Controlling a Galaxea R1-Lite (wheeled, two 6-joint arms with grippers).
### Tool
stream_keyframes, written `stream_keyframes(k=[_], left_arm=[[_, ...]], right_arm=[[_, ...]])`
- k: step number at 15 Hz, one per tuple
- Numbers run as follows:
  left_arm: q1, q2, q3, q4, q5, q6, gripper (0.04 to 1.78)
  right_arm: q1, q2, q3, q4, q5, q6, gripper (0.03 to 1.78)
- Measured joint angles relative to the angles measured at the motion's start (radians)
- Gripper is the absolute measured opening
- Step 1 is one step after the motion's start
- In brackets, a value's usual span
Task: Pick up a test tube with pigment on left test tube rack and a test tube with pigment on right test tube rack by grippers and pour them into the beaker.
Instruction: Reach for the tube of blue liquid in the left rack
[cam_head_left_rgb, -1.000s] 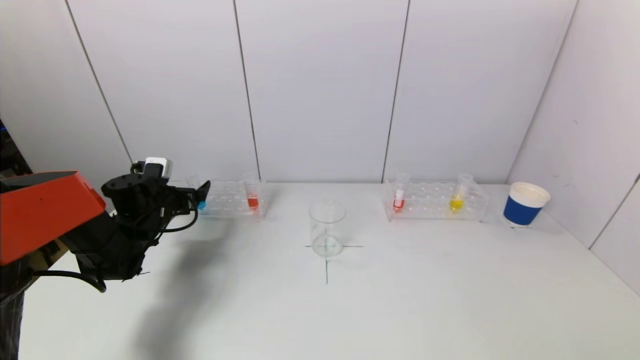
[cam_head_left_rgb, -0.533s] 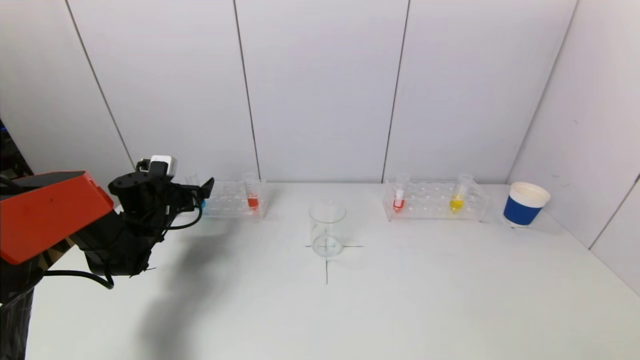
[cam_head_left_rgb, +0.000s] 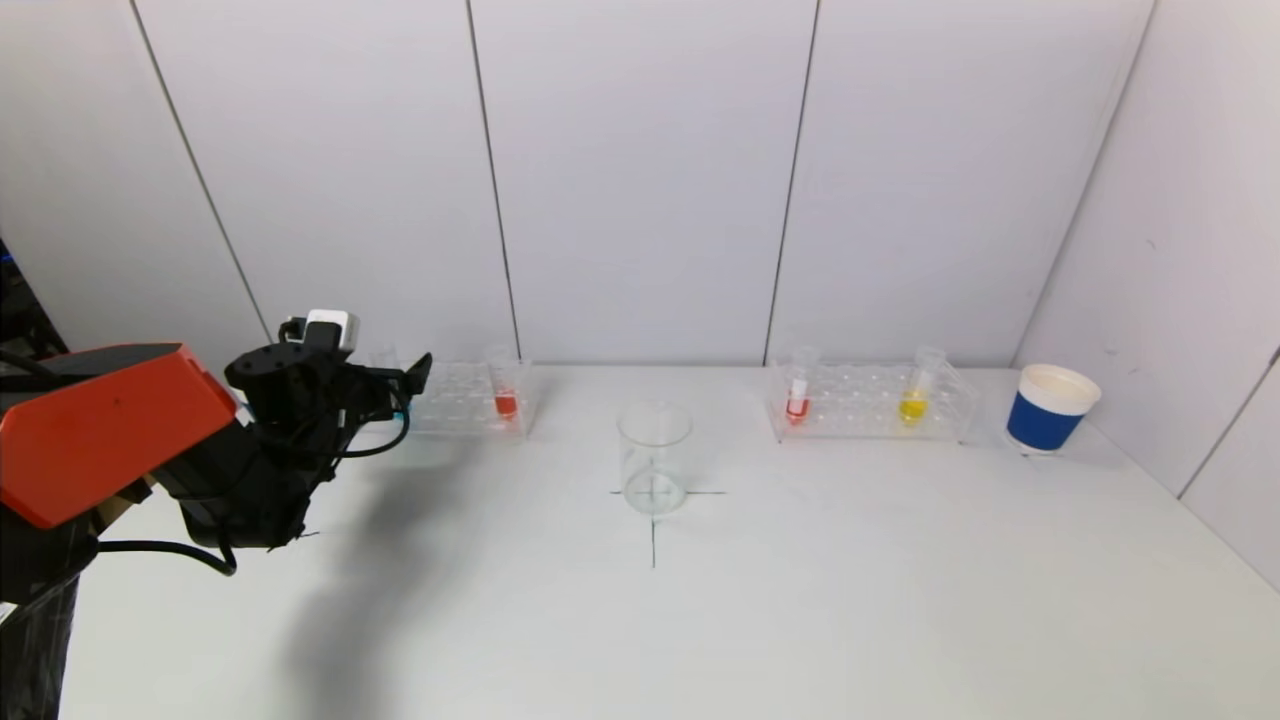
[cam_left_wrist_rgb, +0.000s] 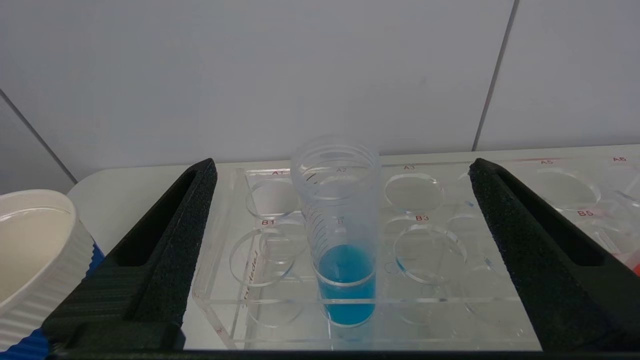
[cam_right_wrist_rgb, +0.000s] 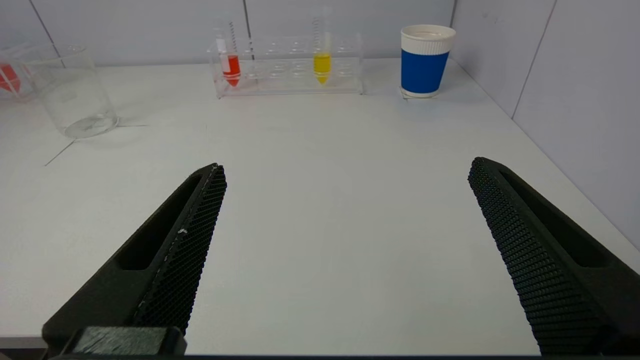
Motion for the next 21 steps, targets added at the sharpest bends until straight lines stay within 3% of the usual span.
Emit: stream_keyframes(k=[21], left_arm=[[-0.028, 0.039, -0.045, 0.006, 0.067, -0.026, 1.76]], right_arm=[[0.0, 0.0, 0.0, 0.0, 0.0, 0.0, 1.76]])
